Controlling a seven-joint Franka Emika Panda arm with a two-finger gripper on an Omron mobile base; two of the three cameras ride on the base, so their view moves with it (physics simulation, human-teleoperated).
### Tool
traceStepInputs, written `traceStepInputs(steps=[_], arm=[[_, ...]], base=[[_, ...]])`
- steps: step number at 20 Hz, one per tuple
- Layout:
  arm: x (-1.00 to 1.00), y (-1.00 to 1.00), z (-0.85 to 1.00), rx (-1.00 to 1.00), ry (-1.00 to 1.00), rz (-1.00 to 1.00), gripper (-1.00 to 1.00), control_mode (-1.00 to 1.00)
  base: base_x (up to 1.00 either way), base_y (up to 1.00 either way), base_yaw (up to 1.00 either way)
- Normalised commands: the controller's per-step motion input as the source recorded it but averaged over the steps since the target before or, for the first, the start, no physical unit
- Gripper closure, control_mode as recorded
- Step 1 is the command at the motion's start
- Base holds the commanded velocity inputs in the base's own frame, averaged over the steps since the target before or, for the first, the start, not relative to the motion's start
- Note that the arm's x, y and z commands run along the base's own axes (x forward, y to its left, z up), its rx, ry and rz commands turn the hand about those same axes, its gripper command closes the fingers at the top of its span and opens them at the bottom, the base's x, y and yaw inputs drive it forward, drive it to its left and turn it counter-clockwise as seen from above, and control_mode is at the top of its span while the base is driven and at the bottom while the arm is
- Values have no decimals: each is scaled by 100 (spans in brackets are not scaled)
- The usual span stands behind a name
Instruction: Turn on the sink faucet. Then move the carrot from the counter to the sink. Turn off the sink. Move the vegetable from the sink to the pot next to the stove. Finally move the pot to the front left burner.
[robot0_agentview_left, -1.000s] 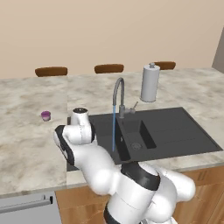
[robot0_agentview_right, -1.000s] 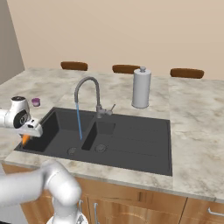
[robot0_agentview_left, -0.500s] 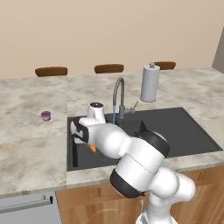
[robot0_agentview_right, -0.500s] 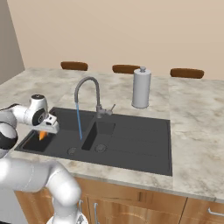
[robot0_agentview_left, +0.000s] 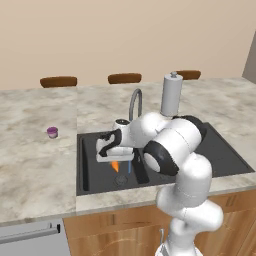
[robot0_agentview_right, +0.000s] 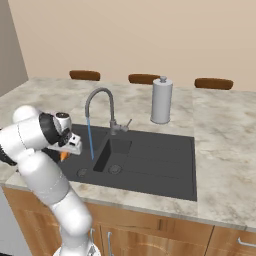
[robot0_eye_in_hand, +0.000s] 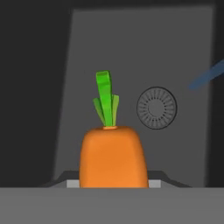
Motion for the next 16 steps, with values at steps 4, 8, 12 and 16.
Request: traceStepInputs(steps=[4, 8, 12, 16], arm=[[16, -5, -40, -3, 0, 0, 100, -100], [23, 0, -22, -1, 0, 0, 100, -100], [32, 0, -15, 0, 3, -3, 100, -100], [25, 0, -24, 0, 2, -1, 100, -100]], base=[[0, 0, 0], [0, 0, 0], [0, 0, 0], [0, 0, 0]])
